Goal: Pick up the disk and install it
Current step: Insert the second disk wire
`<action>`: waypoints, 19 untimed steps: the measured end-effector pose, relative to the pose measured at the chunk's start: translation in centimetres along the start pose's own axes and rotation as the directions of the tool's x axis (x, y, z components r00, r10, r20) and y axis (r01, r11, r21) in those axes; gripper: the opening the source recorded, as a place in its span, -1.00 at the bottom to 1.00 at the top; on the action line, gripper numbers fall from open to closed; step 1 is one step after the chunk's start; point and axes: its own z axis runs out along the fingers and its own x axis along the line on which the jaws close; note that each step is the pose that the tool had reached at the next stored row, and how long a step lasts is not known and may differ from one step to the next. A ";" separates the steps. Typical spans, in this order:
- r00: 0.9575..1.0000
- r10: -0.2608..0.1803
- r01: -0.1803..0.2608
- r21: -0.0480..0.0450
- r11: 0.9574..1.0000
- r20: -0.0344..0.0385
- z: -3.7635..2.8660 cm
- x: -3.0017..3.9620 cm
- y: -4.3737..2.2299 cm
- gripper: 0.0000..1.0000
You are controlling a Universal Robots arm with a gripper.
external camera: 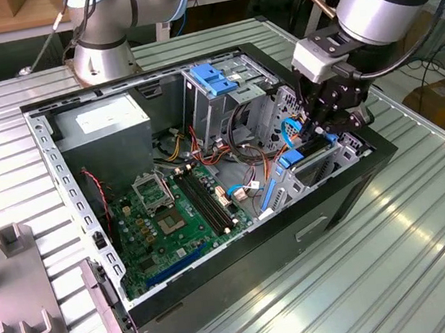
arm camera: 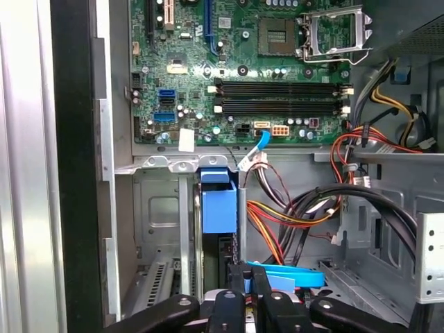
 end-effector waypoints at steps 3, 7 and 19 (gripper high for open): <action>1.000 0.000 0.000 0.000 1.000 0.001 -0.04 0.41 -0.01 -0.67; 1.000 0.001 -0.001 0.000 1.000 0.002 0.00 0.74 -0.03 -0.67; 1.000 -0.004 0.004 -0.001 1.000 0.017 0.19 0.93 -0.11 -0.67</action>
